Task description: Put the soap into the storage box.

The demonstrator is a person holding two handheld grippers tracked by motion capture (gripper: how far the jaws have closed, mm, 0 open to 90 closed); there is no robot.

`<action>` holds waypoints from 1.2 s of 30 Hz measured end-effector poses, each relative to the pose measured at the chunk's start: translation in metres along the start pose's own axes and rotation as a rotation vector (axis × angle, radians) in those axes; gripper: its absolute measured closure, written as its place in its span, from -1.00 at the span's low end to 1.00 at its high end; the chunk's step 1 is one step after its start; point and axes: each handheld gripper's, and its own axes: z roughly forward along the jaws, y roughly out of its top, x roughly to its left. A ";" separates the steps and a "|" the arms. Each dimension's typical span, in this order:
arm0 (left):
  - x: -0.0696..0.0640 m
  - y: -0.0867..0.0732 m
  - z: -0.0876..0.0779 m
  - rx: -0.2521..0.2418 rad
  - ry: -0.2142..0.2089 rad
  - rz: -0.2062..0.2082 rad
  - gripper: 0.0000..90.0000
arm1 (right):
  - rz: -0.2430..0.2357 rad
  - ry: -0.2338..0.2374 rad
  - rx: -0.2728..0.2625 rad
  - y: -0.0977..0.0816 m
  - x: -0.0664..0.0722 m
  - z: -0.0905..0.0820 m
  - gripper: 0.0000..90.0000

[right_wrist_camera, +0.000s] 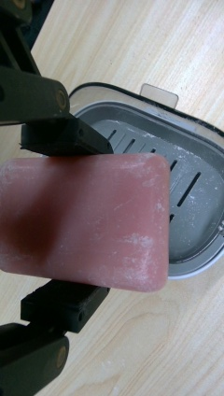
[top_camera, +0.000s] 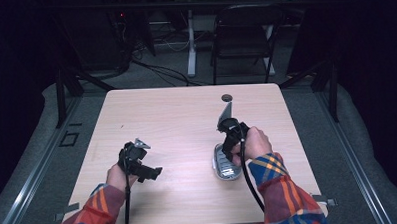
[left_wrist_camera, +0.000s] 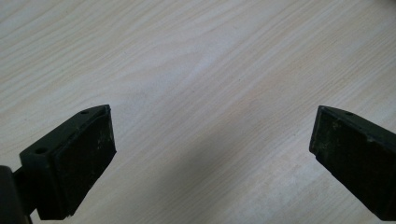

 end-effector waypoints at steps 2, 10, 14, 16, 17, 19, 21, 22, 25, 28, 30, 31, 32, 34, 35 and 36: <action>0.000 0.000 0.000 0.001 -0.001 0.000 -1.00 | -0.036 -0.014 0.053 0.004 -0.001 -0.001 -0.18; 0.000 0.000 0.001 0.000 0.000 -0.001 -1.00 | -0.001 -0.015 0.043 0.012 0.010 0.011 -0.18; 0.000 0.000 0.000 0.000 -0.001 -0.001 -1.00 | 0.004 -0.023 0.055 0.013 0.011 0.012 -0.18; 0.000 0.000 0.001 0.000 0.000 -0.002 -1.00 | 0.029 -0.013 0.046 0.012 0.011 0.013 -0.19; 0.000 0.000 0.001 0.001 0.000 -0.001 -1.00 | 0.049 -0.001 0.019 0.011 0.010 0.013 -0.20; 0.000 0.001 0.001 0.002 -0.002 0.002 -1.00 | 0.048 0.000 0.002 0.009 0.008 0.010 -0.22; 0.000 0.001 0.001 0.003 -0.002 0.002 -1.00 | 0.064 0.011 -0.030 0.006 0.006 0.008 -0.18; 0.000 0.001 0.001 0.003 -0.002 0.002 -1.00 | 0.054 0.008 -0.018 0.006 0.005 0.005 -0.17; 0.000 0.001 0.001 0.003 -0.001 0.002 -1.00 | 0.039 0.024 -0.017 0.003 0.001 0.001 -0.07; 0.000 0.001 0.001 0.003 0.000 0.001 -1.00 | 0.054 0.045 -0.050 -0.001 0.000 0.000 -0.02; 0.000 0.001 0.001 0.002 -0.002 -0.001 -1.00 | 0.046 0.045 -0.067 -0.003 -0.003 -0.003 0.00; 0.000 0.000 0.001 0.002 -0.002 -0.002 -1.00 | 0.052 0.046 -0.090 -0.006 -0.007 -0.006 0.01; 0.000 0.000 0.001 0.002 -0.002 -0.002 -1.00 | 0.052 0.046 -0.090 -0.006 -0.007 -0.006 0.01; 0.000 0.000 0.002 0.002 -0.002 -0.002 -1.00 | 0.052 0.049 -0.110 -0.010 -0.011 -0.009 0.01; 0.000 0.000 0.001 0.001 -0.002 -0.002 -1.00 | 0.046 0.048 -0.119 -0.014 -0.015 -0.013 0.00; 0.000 0.001 0.001 0.001 -0.002 -0.001 -1.00 | 0.046 0.048 -0.119 -0.014 -0.015 -0.013 0.00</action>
